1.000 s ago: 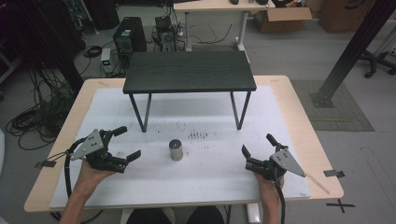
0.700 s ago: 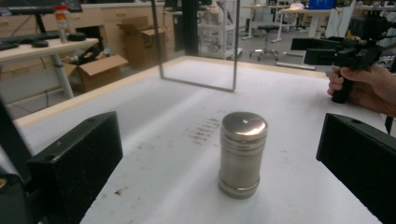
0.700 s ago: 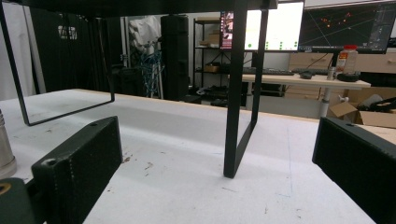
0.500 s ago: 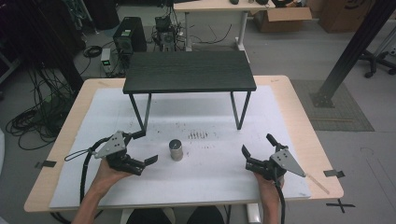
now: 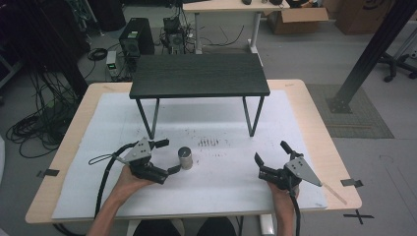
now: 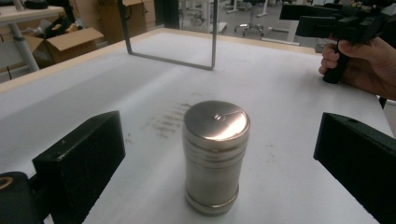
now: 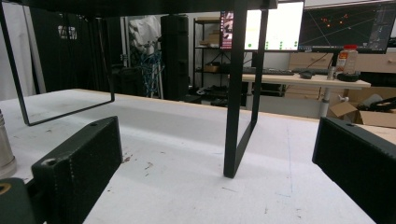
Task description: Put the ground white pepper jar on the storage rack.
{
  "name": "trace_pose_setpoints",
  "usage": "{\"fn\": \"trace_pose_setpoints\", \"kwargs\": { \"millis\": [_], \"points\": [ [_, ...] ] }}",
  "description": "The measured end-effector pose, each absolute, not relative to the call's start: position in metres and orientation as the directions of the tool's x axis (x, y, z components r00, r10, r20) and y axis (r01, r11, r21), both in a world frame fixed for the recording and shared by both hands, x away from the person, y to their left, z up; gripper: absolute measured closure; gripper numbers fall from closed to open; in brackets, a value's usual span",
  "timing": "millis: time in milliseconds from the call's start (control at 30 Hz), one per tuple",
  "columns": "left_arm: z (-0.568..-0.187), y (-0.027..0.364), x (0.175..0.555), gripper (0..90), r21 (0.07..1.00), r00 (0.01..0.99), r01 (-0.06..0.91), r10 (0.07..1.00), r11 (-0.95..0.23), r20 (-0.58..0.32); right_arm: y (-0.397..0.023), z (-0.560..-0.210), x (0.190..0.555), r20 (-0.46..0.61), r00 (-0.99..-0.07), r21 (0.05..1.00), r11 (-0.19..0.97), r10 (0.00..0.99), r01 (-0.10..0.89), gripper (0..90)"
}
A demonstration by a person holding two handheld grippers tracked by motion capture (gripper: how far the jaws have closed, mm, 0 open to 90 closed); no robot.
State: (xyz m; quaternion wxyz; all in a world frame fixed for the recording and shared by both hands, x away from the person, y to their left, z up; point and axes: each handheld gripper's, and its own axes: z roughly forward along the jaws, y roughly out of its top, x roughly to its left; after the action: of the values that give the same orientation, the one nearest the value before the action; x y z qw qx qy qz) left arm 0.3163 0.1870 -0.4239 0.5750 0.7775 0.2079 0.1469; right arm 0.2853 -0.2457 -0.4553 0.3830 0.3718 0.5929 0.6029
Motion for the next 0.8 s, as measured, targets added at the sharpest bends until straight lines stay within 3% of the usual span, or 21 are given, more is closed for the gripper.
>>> {"fn": "trace_pose_setpoints", "kwargs": {
  "millis": [800],
  "points": [
    [-0.437,0.165,0.332,6.3,0.919,0.864,0.232,0.501,-0.320,-0.044,-0.246,-0.455,0.285,-0.007,-0.430,1.000,-0.002,0.903,-0.021,1.3]
  ]
}}
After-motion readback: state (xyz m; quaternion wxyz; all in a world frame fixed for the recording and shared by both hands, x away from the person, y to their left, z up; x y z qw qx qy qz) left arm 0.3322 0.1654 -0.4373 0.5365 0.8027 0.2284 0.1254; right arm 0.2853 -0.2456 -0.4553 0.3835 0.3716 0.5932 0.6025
